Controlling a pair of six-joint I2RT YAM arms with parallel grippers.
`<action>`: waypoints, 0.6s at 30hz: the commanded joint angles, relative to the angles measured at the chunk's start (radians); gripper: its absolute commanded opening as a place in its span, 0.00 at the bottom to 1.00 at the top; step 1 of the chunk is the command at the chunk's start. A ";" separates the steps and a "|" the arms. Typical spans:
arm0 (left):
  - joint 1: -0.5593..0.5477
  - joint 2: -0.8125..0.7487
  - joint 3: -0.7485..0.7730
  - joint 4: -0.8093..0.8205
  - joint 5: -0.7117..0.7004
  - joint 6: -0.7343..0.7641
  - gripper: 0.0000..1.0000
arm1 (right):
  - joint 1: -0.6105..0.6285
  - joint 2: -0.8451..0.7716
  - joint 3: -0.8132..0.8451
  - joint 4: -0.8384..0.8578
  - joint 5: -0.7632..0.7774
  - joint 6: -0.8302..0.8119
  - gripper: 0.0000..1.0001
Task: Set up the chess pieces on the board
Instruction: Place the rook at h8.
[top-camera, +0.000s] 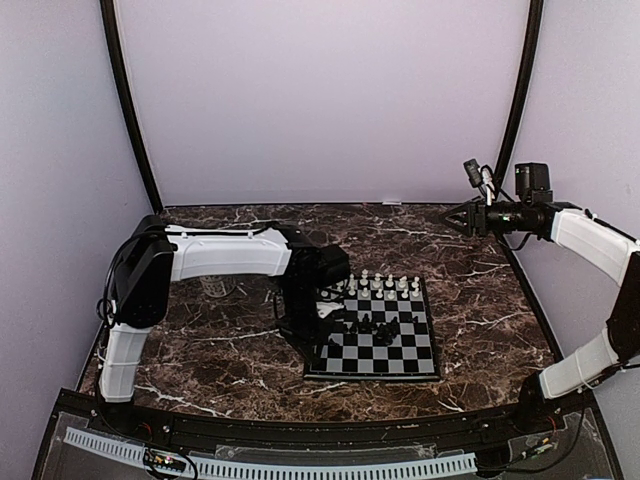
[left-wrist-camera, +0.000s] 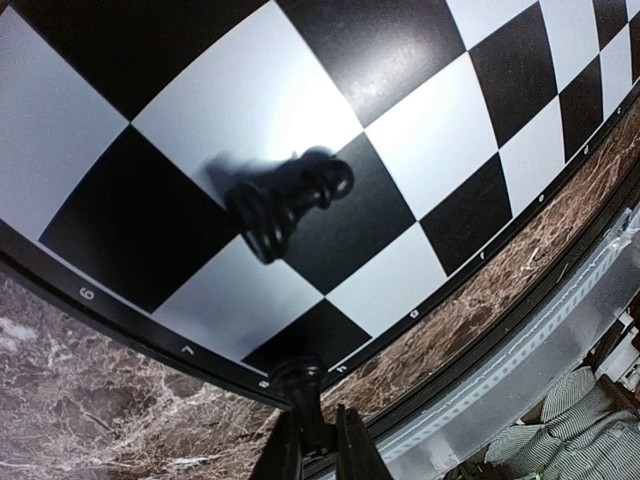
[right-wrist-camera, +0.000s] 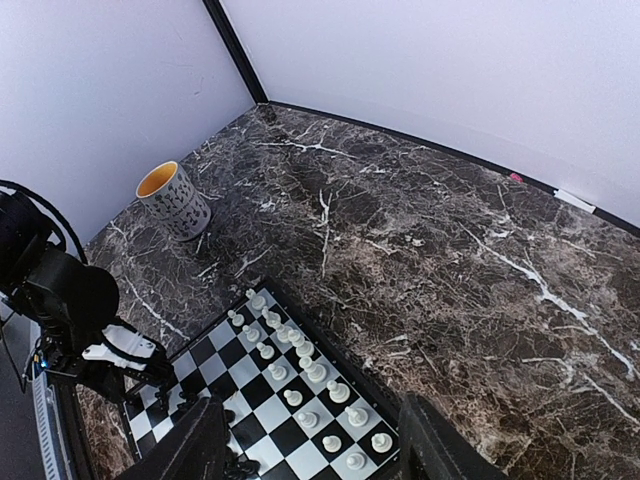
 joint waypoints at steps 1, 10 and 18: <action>-0.003 0.004 0.028 -0.026 0.016 0.017 0.08 | -0.003 -0.008 -0.010 0.037 -0.014 -0.003 0.61; -0.002 0.007 0.018 -0.023 0.034 0.019 0.08 | -0.004 -0.006 -0.010 0.038 -0.014 -0.003 0.61; -0.002 0.010 0.013 -0.022 0.032 0.024 0.14 | -0.003 -0.008 -0.010 0.039 -0.014 -0.003 0.60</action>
